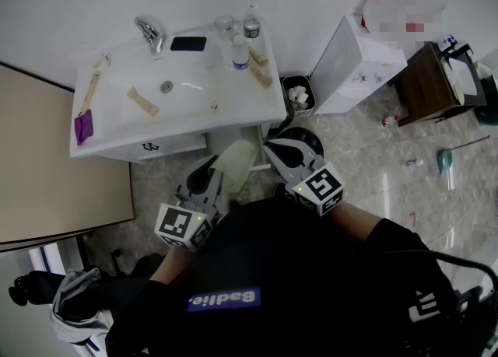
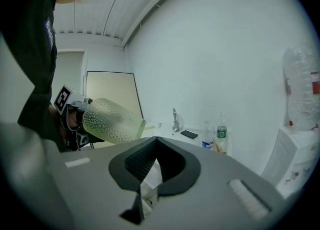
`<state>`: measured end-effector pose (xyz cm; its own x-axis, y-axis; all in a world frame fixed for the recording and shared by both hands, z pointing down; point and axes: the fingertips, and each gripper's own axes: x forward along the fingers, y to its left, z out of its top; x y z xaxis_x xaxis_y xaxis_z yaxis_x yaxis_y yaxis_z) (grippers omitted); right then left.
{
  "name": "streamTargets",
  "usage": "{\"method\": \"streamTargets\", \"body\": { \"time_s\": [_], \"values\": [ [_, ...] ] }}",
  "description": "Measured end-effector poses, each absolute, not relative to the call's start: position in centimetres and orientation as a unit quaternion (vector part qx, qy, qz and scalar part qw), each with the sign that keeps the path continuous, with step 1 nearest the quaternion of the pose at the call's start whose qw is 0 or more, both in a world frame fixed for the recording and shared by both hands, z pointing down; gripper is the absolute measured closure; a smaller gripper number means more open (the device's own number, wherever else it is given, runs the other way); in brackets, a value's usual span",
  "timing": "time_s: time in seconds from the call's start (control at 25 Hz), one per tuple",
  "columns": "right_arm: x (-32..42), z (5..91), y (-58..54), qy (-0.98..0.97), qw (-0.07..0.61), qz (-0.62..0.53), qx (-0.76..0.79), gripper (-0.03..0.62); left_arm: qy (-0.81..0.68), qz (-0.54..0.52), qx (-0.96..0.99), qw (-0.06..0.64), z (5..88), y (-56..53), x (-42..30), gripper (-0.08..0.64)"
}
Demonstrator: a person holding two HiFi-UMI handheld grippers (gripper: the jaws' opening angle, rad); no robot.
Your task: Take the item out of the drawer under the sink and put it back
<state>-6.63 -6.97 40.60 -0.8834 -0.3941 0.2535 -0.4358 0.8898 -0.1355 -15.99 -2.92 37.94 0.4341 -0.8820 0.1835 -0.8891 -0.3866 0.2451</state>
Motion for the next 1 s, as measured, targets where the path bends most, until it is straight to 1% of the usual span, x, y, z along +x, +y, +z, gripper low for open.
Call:
{"method": "streamTargets", "body": {
  "time_s": [0.8, 1.0],
  "values": [
    [-5.6, 40.5, -6.0, -0.968, 0.105, 0.096, 0.209, 0.597, -0.525, 0.008, 0.838, 0.15, 38.5, -2.9, -14.7, 0.535],
    [-5.2, 40.7, -5.7, -0.967, 0.107, 0.099, 0.207, 0.597, -0.529, 0.012, 0.832, 0.164, 39.6, -3.2, -14.5, 0.535]
  ]
}}
